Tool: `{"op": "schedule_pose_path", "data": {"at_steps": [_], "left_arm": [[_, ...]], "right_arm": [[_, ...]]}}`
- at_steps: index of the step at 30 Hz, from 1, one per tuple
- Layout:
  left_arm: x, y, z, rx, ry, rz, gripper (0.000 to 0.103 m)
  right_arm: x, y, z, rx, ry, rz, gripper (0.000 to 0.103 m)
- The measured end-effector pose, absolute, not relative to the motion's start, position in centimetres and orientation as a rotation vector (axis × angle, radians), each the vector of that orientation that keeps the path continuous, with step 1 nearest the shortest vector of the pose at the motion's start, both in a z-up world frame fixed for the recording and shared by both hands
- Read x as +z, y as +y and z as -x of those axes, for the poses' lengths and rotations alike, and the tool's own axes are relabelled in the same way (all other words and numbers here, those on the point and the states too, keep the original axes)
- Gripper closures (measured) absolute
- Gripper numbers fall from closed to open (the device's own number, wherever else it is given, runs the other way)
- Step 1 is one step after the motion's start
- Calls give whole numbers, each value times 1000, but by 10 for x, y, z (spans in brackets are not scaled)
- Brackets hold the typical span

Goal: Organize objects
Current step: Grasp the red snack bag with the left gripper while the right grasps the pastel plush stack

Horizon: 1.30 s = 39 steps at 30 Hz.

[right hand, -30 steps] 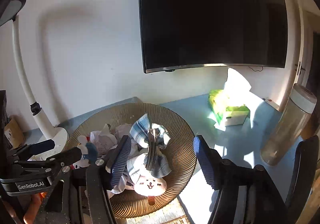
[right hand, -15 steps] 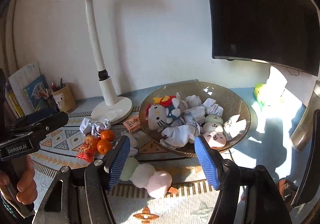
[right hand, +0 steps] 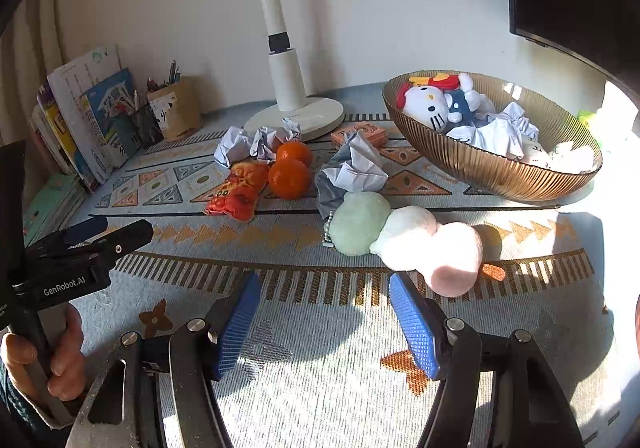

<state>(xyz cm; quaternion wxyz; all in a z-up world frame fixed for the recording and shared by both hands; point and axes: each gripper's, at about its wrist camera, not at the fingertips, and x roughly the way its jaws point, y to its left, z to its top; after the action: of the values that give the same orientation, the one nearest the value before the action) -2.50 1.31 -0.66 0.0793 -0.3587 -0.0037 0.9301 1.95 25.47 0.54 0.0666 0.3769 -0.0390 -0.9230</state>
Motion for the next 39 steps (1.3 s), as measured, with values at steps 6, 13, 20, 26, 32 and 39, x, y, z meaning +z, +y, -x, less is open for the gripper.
{"op": "schedule_pose_path", "data": {"at_steps": [6,13,20,26,32,39], "left_arm": [[-10,20,25,2803,43,1083,1],[-11,25,24,2795,84,1086,1],[-10,27,35,2704,74,1157,1],[5,54,76,2619,125,1143,1],[-18,85,120,2556,170,1225,2],[-25,77,125,2540,82,1245,2]], "right_arm": [[-4,259,-10,-2804,-134,-1199,37],[-7,247,-13,-2776,-27,-1198,27],[-1,281,-13,-2722,-273,-1203,26],[13,335,0,-2853,-365,-1234,18],[-5,330,30,-2726,-401,-1369,18],[8,280,-6,-2612,-196,-1302,18]]}}
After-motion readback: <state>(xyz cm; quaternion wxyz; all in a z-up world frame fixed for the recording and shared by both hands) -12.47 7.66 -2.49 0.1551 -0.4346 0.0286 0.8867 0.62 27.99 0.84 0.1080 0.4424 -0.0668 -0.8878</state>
